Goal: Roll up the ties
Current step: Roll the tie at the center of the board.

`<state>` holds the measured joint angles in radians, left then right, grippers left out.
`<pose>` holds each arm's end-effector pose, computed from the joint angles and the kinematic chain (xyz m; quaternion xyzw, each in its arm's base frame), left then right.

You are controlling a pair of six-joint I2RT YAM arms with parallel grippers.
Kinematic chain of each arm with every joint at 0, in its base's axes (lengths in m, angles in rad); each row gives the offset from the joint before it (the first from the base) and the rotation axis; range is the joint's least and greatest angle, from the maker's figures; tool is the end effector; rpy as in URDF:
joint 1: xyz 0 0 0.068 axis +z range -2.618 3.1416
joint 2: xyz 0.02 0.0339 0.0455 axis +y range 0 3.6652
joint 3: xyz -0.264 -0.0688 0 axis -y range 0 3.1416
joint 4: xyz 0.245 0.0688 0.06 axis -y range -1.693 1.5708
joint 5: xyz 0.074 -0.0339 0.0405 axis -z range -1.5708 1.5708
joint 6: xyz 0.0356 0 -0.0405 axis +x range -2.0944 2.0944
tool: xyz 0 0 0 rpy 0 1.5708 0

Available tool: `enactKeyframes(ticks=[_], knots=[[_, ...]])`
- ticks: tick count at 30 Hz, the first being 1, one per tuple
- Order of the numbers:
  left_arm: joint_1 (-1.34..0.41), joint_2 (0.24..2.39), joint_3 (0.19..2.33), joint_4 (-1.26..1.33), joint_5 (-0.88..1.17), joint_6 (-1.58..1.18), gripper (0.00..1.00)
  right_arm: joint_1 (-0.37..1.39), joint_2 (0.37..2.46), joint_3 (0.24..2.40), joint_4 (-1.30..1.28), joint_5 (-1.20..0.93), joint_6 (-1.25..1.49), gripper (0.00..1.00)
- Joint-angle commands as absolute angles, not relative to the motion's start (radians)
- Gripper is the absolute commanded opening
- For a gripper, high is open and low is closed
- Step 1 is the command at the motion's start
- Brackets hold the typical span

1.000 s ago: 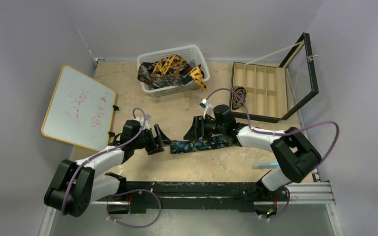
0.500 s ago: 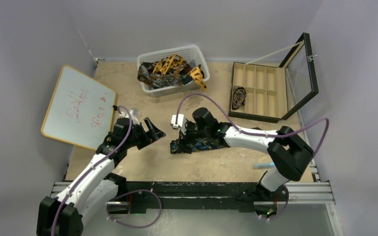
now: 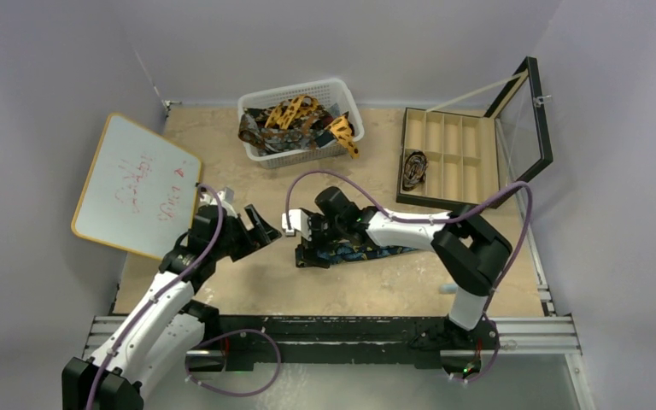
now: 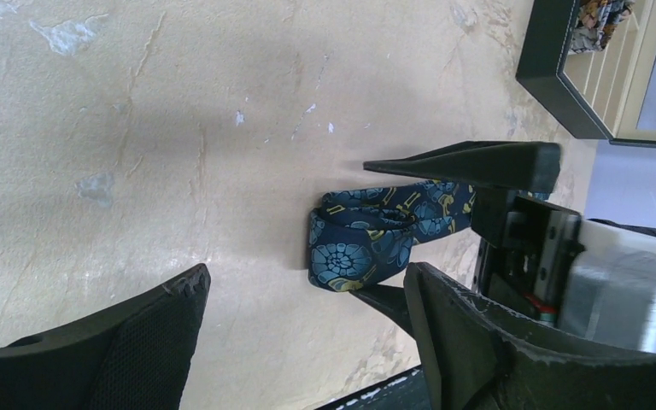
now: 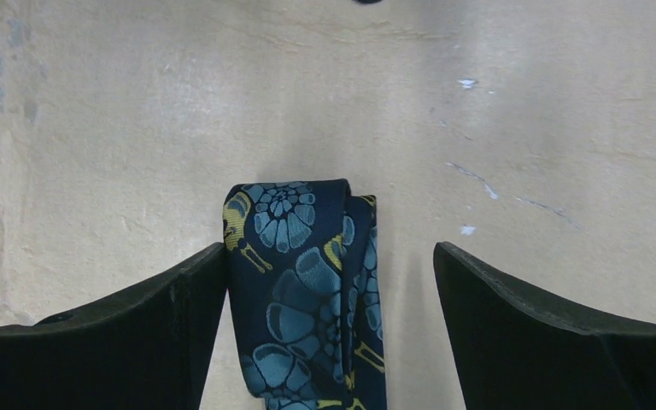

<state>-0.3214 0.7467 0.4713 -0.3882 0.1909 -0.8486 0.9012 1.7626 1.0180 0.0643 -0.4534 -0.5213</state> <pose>0.1536 -0.0583 0.2168 -0.1928 0.8748 -0.3123 0.3164 0.2196 0.3026 0.1841 -0.6474 0.6030 0.2784 0.3738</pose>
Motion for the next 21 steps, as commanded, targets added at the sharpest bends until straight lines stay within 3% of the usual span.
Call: enactKeyframes(ticks=[1, 7, 14, 17, 21], knots=[[-0.319, 0.732, 0.515, -0.412, 0.169, -0.815, 0.82, 0.915, 1.802, 1.083, 0.003, -0.518, -0.592, 0.89], [-0.319, 0.75, 0.515, -0.413, 0.178, -0.807, 0.82, 0.919, 1.825, 1.097, -0.044, -0.556, -0.603, 0.75], [-0.319, 0.777, 0.51, -0.396, 0.193, -0.802, 0.82, 0.921, 1.799, 1.087, -0.026, -0.614, -0.569, 0.35], [-0.319, 0.796, 0.505, -0.383, 0.206, -0.799, 0.82, 0.922, 1.777, 1.059, -0.003, -0.654, -0.552, 0.3], [-0.319, 0.819, 0.5, -0.366, 0.225, -0.794, 0.82, 0.926, 1.763, 1.049, -0.005, -0.669, -0.544, 0.34]])
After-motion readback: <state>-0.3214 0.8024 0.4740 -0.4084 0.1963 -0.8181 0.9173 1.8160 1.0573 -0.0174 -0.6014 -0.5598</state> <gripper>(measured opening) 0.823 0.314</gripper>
